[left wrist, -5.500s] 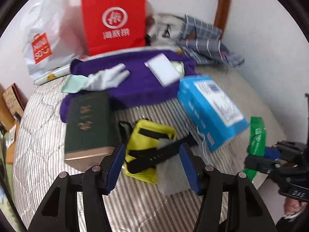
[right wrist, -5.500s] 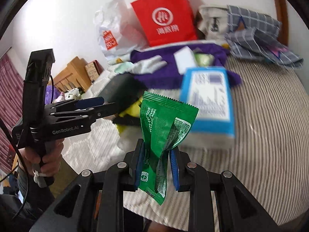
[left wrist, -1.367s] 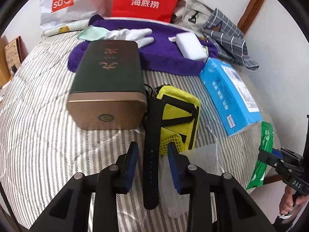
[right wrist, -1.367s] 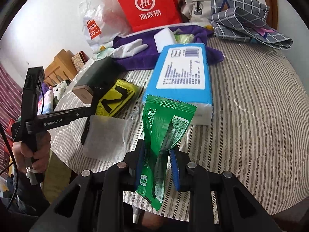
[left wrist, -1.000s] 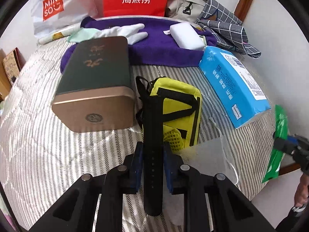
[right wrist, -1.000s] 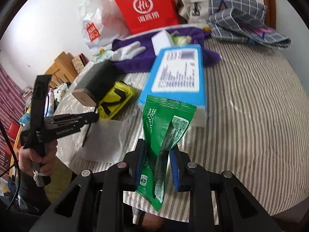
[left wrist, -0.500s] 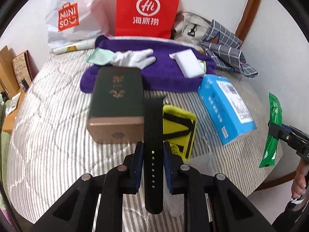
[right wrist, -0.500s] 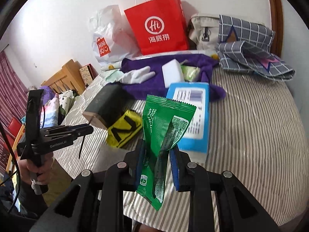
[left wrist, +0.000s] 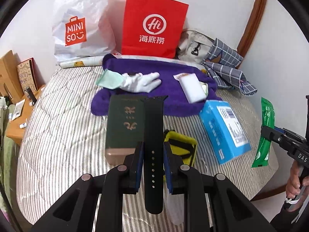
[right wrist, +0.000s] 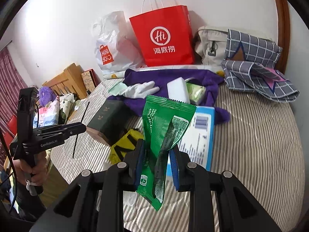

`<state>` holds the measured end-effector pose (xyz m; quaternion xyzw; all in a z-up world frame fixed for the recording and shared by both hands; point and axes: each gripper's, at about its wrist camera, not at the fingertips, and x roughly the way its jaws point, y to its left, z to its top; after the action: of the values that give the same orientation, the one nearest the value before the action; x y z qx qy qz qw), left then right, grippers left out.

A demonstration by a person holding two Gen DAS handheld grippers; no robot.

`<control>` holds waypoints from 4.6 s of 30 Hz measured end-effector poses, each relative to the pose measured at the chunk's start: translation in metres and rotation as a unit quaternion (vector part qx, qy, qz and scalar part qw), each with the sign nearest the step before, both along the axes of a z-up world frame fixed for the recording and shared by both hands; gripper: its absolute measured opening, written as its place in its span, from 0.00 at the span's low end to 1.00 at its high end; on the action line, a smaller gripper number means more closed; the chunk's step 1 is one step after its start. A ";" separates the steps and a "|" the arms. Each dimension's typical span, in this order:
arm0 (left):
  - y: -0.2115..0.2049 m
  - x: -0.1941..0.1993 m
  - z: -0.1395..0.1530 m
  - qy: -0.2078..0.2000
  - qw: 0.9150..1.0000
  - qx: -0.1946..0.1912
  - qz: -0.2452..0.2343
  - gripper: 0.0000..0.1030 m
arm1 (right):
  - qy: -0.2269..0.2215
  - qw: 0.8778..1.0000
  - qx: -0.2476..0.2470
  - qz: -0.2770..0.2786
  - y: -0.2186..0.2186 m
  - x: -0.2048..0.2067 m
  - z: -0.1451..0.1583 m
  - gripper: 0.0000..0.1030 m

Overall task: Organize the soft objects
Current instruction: 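Lift the black strap with the left tool while the right tool holds the green packet, then carry the black strap with the left tool while the right tool carries the green packet to the towel, then open both tools to drop the strap and green packet onto the purple towel, then grasp the yellow mesh pouch with the right tool and lift it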

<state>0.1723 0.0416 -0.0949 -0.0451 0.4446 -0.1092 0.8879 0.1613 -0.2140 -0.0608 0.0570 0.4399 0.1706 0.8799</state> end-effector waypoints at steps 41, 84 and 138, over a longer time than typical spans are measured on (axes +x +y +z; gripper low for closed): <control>0.025 0.140 0.023 -0.007 0.998 0.019 0.055 0.19 | -0.003 1.000 0.005 -0.004 0.007 0.187 0.017 0.25; 0.010 0.228 -0.044 0.072 0.997 -0.013 0.039 0.62 | 0.051 0.998 -0.041 0.024 0.002 0.240 -0.050 0.53; 0.102 0.063 -0.027 0.033 0.998 -0.052 0.022 0.63 | 0.177 0.975 0.079 -0.110 0.092 0.037 -0.125 0.31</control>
<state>0.2353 0.1440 -0.1223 -0.1043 0.4666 -0.1112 0.8712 0.1983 -0.1220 -0.1861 0.2039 0.5650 0.0937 0.7940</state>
